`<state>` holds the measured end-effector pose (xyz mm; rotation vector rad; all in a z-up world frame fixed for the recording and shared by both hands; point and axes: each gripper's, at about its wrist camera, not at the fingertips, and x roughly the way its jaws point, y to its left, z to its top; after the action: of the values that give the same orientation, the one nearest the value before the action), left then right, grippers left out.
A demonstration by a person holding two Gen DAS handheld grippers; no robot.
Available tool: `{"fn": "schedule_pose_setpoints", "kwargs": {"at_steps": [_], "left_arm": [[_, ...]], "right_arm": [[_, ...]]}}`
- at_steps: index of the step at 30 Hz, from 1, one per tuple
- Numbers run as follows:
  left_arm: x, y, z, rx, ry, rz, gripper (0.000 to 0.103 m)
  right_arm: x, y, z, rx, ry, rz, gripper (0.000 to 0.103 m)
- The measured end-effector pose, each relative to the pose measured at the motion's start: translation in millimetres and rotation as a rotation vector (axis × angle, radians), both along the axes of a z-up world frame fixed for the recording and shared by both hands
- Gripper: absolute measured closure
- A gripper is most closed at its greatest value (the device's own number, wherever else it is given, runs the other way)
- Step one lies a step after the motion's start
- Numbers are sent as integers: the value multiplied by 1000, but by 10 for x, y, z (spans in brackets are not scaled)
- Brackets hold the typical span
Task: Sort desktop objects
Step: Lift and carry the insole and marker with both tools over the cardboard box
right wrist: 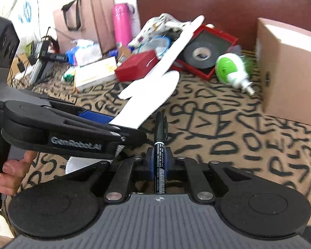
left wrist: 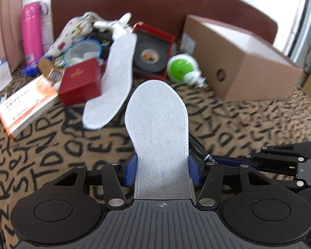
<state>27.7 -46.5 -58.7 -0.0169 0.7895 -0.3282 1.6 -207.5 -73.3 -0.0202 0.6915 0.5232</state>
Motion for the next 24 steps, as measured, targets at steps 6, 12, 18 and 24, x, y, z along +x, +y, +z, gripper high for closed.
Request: {"fn": "schedule_pose_setpoints", "kwargs": {"at_steps": [6, 12, 18, 24], "left_arm": [[-24, -183, 357, -49, -84, -56, 50], [163, -471, 782, -96, -182, -101, 50], [539, -896, 1186, -136, -258, -141, 49], [1098, -1408, 1393, -114, -272, -143, 49]], "right_arm": [[-82, -293, 322, 58, -97, -59, 92], [-8, -533, 660, 57, -229, -120, 92], [246, -893, 1040, 57, -350, -222, 92], [684, -1294, 1259, 44, -396, -345, 92]]}}
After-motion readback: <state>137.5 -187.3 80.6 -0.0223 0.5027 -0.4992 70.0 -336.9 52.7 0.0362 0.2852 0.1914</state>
